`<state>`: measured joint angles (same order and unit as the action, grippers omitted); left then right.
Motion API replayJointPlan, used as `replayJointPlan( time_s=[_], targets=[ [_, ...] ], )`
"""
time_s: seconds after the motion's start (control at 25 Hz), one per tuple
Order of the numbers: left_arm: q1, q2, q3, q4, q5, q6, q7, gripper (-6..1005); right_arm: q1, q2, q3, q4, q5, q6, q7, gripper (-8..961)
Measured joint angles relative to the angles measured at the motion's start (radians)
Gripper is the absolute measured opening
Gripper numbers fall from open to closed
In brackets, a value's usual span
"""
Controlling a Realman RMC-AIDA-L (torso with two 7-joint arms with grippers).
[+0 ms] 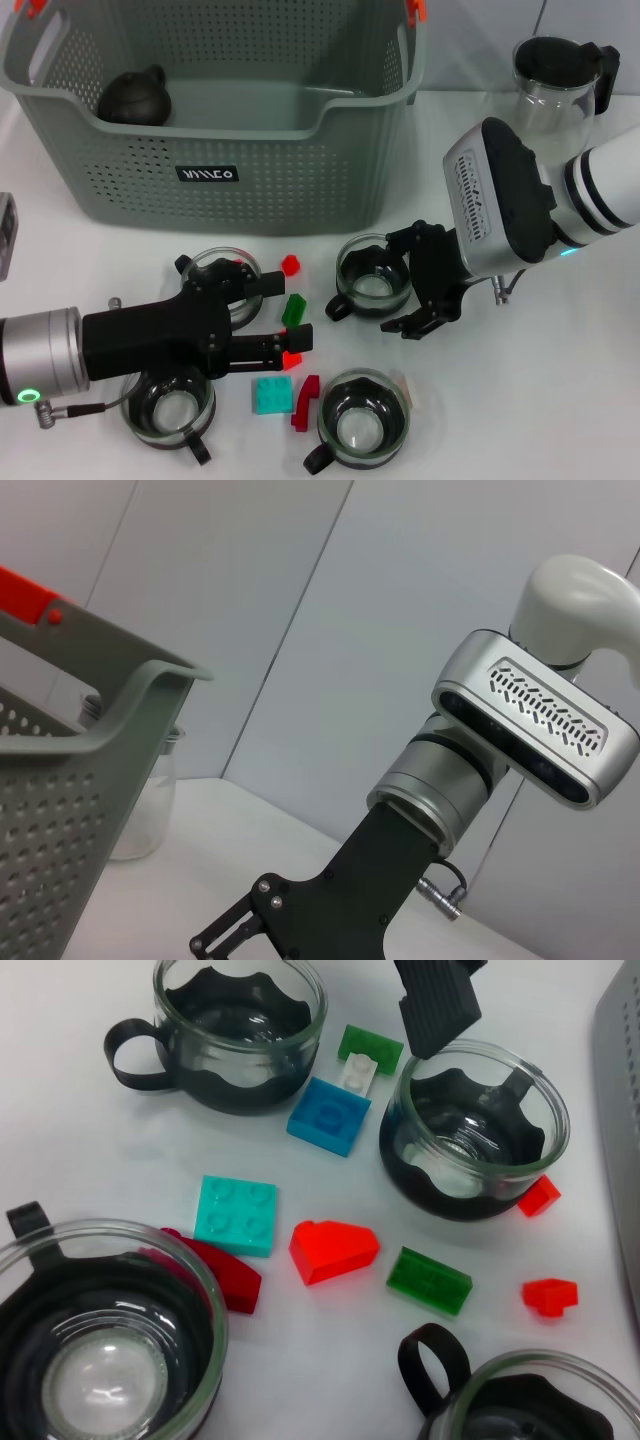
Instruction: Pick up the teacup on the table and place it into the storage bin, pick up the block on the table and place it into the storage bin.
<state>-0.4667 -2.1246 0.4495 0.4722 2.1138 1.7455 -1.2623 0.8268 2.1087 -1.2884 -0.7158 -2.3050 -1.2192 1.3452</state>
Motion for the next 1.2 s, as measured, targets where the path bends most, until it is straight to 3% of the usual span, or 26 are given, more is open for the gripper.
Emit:
replayJointPlan(
  time_s=[0.24,0.6,0.92,1.12,1.2],
  targets=[
    [0.004,0.000,0.000,0.000,0.000,0.000,0.001,933,0.004,0.000,-0.029,0.003,0.006,0.038,0.037,859],
    [0.006,0.000,0.000,-0.006,0.000,-0.001,0.004,932,0.045,-0.004,-0.069,0.062,0.003,0.080,0.099,516],
    [0.010,0.000,0.000,-0.007,0.000,-0.002,0.004,933,0.047,-0.010,-0.061,0.048,-0.001,0.018,0.128,178],
    [0.014,0.000,0.000,-0.008,0.000,-0.001,0.006,933,0.020,-0.012,-0.040,-0.028,0.000,-0.045,0.155,65],
    [0.018,0.000,0.000,-0.008,0.000,-0.001,0.006,933,0.000,-0.012,-0.021,-0.083,0.000,-0.099,0.170,65]
  ],
)
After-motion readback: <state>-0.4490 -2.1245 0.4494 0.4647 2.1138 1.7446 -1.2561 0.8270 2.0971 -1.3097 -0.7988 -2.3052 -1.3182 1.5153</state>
